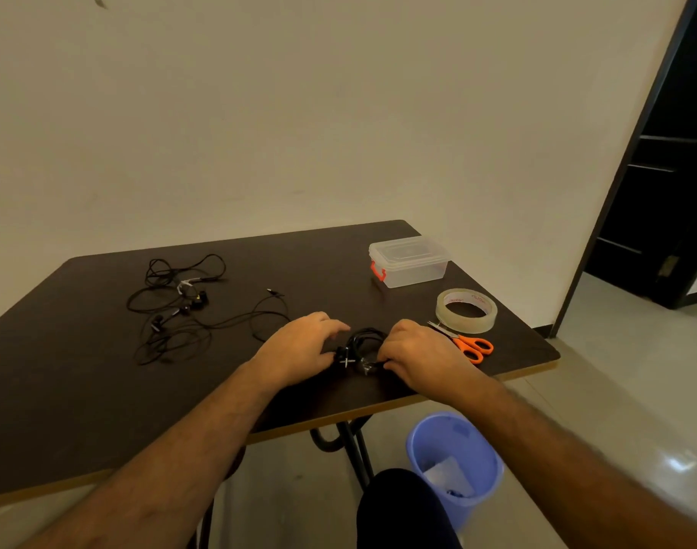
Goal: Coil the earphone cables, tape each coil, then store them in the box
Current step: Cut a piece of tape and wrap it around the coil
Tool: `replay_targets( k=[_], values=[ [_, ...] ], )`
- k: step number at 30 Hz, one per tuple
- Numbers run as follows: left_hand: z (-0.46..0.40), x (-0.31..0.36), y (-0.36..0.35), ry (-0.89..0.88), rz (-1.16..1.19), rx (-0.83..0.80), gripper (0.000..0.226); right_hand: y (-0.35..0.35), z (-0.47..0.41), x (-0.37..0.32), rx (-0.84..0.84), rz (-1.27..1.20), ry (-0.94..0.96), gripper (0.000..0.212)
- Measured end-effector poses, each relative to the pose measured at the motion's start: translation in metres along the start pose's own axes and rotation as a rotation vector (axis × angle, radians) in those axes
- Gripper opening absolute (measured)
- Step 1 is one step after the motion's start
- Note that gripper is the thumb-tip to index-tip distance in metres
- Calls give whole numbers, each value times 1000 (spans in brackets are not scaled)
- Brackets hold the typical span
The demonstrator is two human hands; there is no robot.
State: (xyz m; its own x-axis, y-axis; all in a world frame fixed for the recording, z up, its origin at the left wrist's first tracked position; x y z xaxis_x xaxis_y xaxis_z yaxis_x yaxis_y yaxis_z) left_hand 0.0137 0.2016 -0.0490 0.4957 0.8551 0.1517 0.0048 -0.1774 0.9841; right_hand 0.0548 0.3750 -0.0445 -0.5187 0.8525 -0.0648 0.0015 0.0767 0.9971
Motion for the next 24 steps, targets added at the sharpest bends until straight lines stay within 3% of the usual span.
replay_targets(
  k=[7,12,17,24],
  values=[
    [3,11,3,95,149,67,31,-1,10,0,14,43,20,32],
    [-4,30,-2,155,226,107,33,4,17,2,153,-107,-21,29],
    [-7,37,-7,240,222,72,30,14,16,14,247,-246,-226,29],
    [-2,46,-11,261,145,87,30,-2,8,21,150,-407,-386,30]
  ],
)
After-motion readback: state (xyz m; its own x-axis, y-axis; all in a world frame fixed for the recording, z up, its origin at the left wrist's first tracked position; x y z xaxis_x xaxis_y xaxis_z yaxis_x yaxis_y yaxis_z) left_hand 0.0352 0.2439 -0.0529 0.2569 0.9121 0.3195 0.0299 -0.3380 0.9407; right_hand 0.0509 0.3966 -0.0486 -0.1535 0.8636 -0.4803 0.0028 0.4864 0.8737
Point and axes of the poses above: each hand's wrist, its own z-axis away from the middle knuckle, its own y-axis out of the back of the hand, x = y × z, the point moved 4 cm from there along -z, towards the middle knuckle, and after that the axes turned 4 degrees about -z, right-handed, at the moved point
